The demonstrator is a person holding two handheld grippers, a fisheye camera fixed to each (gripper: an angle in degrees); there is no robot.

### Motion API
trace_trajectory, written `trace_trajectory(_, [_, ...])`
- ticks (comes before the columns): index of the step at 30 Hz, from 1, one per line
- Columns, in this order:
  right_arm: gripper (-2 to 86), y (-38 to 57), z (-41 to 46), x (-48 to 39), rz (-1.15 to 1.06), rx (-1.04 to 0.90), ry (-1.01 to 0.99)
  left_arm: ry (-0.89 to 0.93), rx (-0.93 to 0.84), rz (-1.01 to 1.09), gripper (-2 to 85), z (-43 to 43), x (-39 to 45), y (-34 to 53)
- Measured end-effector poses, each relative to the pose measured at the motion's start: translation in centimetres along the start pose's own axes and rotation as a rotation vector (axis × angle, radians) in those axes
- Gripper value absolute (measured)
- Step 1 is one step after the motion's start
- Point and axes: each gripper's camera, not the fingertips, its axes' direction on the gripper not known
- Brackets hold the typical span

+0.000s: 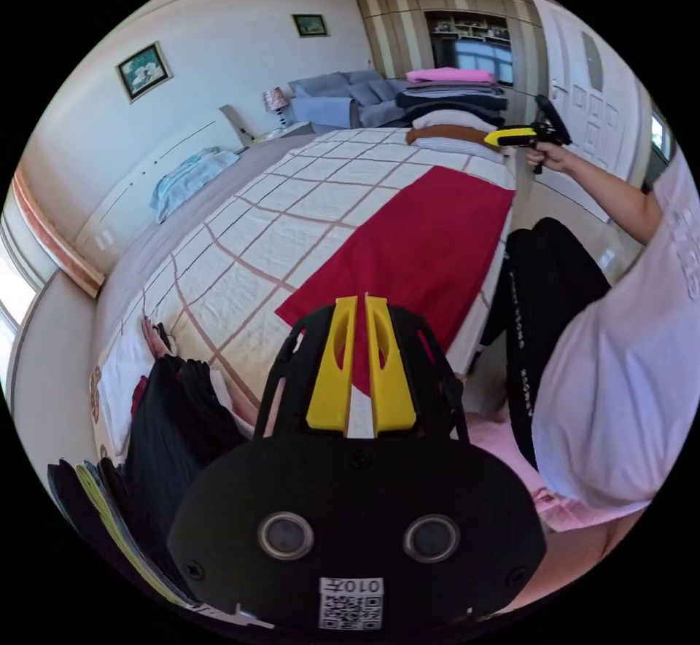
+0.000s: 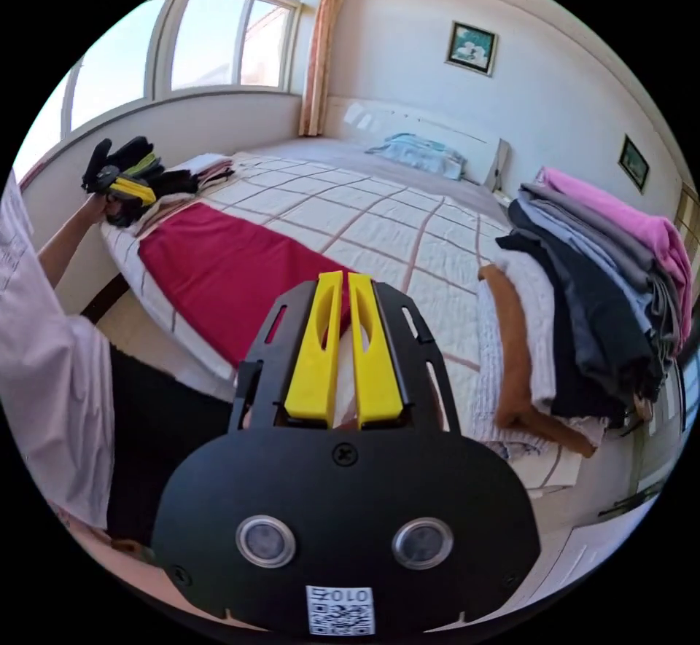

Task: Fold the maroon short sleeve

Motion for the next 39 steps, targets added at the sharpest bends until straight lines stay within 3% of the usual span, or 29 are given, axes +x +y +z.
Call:
trace_trajectory(4, [5.4, -4.4, 7.3, 2.2, 0.149, -0.199, -0.126, 0.132, -0.073, -0.110, 2.4, 6.0, -4.4, -2.8])
trace_trajectory(10, [7.7, -4.5, 14.6, 3.6, 0.281, -0.421, -0.212, 0.154, -0.144, -0.193, 1.7, 10.2, -6.3, -2.0])
trace_trajectory(15, [3.0, -4.2, 12.1, 4.2, 0.292, -0.356, -0.156, 0.036, -0.147, -0.218, 0.4, 10.5, -5.8, -0.5])
trace_trajectory(21, [3.0, -2.0, 13.7, 4.1, 0.311, -0.341, -0.226, 0.036, -0.105, -0.268, 0.6, 10.2, -5.8, 0.4])
trace_trajectory(25, [3.6, -0.4, 7.9, 3.1, 0.335, -0.191, -0.089, -0.162, -0.049, -0.270, 2.7, 4.3, -3.7, 1.7])
trace_trajectory(28, [3.3, 1.6, 3.0, -0.1, 0.274, -0.129, -0.026, -0.208, -0.061, -0.213, 3.9, 1.2, -0.3, 3.4])
trace_trajectory(34, [3.1, 5.5, 1.4, -7.7, 0.220, -0.202, -0.059, -0.172, -0.068, -0.100, 4.9, 2.1, 5.7, 5.8])
trace_trajectory(39, [3.6, 6.9, 5.4, -10.4, 0.190, -0.336, -0.068, -0.115, -0.066, -0.129, 5.3, 5.0, 4.9, 7.7])
